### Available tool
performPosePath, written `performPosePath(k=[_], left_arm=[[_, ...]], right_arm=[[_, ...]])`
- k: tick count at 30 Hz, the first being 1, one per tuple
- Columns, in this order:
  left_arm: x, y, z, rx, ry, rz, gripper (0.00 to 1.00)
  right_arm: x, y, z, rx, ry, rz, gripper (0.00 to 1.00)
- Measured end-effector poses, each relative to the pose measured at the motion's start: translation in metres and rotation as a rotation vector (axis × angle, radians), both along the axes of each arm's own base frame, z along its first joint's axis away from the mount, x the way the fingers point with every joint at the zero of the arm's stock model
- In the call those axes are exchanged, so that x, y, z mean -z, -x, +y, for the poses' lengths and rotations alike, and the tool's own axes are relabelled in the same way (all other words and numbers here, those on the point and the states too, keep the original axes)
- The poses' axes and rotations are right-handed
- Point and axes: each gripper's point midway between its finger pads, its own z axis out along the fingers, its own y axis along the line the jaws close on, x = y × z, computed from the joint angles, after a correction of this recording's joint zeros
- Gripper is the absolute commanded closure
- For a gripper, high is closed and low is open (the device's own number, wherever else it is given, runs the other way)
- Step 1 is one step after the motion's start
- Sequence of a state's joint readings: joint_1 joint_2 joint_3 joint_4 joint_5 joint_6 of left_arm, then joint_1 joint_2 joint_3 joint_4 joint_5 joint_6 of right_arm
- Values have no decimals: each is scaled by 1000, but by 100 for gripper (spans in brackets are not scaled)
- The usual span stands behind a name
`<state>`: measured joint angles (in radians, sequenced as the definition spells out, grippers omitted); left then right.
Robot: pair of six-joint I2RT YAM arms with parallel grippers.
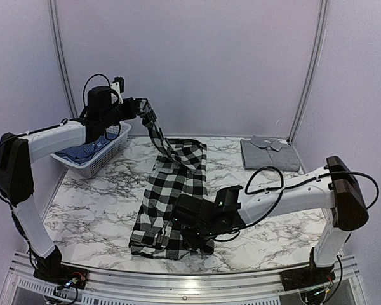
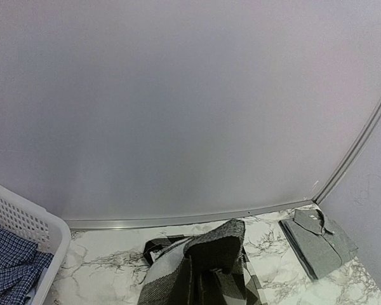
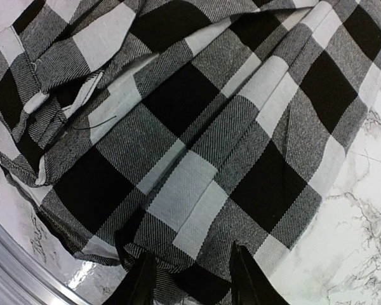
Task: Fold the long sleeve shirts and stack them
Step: Smooth out the corner of the shirt at the rectangle-folded shirt.
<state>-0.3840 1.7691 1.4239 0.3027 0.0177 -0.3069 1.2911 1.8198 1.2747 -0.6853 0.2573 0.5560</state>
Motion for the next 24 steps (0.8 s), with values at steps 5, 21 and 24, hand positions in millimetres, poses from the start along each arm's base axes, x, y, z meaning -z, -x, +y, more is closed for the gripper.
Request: performPosePath(k=[5, 21, 24], left_arm=[[0, 0, 0, 0, 0, 0, 100], [-2, 0, 0, 0, 2, -4, 100], [-2, 0, 0, 0, 2, -4, 100]], right_arm=[[-1, 8, 3, -37, 13, -27, 59], [20, 4, -17, -36, 119, -111, 86], [18, 0, -16, -24, 117, -136, 96]])
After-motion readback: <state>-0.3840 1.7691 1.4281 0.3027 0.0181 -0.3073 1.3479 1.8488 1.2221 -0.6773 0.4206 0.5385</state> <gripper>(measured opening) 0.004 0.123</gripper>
